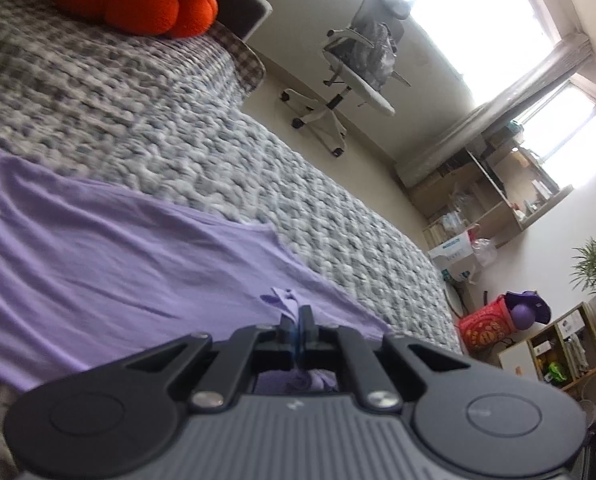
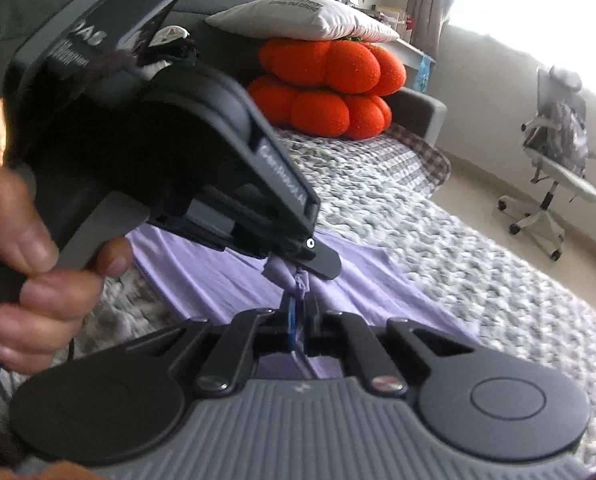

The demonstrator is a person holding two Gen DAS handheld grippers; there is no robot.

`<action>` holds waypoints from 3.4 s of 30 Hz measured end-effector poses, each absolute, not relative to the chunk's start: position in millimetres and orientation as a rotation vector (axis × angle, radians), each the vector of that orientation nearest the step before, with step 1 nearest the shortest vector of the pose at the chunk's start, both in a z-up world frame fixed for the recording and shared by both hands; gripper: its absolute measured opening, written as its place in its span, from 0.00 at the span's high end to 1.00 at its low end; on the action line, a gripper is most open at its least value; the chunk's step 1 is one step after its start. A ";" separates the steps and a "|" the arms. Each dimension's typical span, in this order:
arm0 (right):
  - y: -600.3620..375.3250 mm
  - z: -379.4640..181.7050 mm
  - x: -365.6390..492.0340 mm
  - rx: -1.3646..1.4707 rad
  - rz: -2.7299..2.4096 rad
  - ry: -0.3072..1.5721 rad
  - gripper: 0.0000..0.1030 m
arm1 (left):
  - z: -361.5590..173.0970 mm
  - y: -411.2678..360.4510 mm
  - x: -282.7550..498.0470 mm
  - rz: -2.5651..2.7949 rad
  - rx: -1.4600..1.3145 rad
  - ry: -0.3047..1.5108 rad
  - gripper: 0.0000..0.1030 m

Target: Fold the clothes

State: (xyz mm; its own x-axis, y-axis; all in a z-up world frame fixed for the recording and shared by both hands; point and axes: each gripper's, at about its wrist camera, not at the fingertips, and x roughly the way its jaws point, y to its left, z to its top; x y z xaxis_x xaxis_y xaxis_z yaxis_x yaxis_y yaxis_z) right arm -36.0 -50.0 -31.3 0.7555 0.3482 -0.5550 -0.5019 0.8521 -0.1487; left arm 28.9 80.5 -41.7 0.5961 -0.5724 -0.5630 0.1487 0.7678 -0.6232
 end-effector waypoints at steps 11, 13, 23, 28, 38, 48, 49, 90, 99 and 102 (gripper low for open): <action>-27.8 -27.4 -29.6 -0.262 0.517 0.572 0.98 | -38.0 100.4 28.3 -0.397 -0.545 0.808 0.99; -25.5 -25.5 -27.5 -0.251 0.526 0.575 0.98 | -36.7 104.0 27.2 -0.386 -0.538 0.801 0.99; 0.4 -20.9 -17.0 -0.236 0.553 0.574 0.97 | -29.9 131.2 25.7 -0.349 -0.524 0.768 0.99; 15.8 -19.9 -10.2 -0.229 0.562 0.583 0.97 | -28.8 145.1 27.9 -0.341 -0.522 0.760 0.99; 41.6 -25.4 0.5 -0.202 0.580 0.614 0.97 | -32.3 169.6 35.4 -0.333 -0.488 0.770 0.99; 63.3 -30.1 8.4 -0.178 0.602 0.638 0.97 | -37.2 192.1 38.3 -0.321 -0.470 0.769 0.99; 64.9 -30.8 9.0 -0.175 0.604 0.642 0.97 | -38.3 194.1 38.4 -0.321 -0.469 0.768 0.99; 117.0 -62.0 33.5 -0.075 0.684 0.719 0.97 | -71.3 263.0 31.8 -0.256 -0.548 0.729 0.98; 115.4 -67.3 35.7 -0.053 0.703 0.745 0.92 | -85.1 272.7 35.6 -0.266 -0.609 0.739 0.98; 111.3 -68.3 35.9 -0.013 0.720 0.766 0.85 | -88.6 279.9 34.7 -0.268 -0.657 0.743 0.98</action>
